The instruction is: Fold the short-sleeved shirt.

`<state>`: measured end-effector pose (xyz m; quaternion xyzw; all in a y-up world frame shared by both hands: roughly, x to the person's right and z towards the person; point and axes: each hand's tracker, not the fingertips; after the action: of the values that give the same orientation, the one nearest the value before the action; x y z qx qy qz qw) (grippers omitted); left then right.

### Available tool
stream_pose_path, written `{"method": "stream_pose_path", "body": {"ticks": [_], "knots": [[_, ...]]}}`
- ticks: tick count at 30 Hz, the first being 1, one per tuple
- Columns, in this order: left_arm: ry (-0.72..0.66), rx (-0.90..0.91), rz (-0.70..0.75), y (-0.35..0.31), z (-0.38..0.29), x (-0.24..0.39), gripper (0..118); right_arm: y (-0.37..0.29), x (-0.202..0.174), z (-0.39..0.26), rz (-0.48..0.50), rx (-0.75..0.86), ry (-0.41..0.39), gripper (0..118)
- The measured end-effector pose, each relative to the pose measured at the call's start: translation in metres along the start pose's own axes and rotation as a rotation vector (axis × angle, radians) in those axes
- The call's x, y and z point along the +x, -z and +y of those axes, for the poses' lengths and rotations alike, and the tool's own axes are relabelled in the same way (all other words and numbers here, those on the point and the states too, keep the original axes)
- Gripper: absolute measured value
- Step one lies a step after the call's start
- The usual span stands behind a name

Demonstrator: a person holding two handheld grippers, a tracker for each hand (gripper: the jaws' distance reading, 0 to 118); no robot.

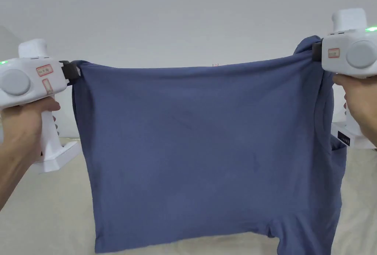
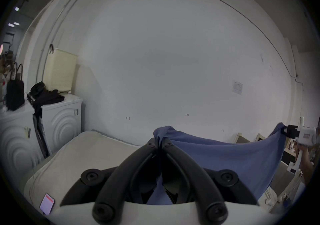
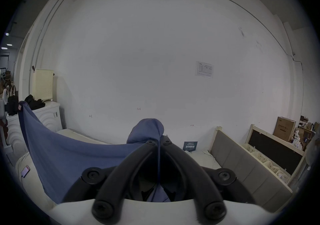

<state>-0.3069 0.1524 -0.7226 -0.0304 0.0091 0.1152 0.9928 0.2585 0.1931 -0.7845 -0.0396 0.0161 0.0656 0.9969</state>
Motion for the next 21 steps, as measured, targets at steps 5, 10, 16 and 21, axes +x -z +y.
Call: {"method": "stream_pose_path", "body": {"ticks": [5, 10, 16, 21], "knots": [[0.04, 0.042, -0.005, 0.029, 0.005, 0.001, 0, 0.04, 0.002, -0.016, -0.017, -0.015, 0.038, 1], [0.034, 0.03, 0.038, 0.064, -0.002, 0.004, 0, 0.074, -0.006, -0.035, 0.023, -0.005, 0.028, 1], [0.037, 0.016, 0.051, 0.084, -0.013, -0.012, 0, 0.105, -0.014, -0.045, 0.038, -0.024, 0.05, 1], [0.038, -0.021, 0.048, 0.085, -0.049, -0.028, 0, 0.106, -0.019, -0.075, 0.049, -0.057, -0.001, 1]]}}
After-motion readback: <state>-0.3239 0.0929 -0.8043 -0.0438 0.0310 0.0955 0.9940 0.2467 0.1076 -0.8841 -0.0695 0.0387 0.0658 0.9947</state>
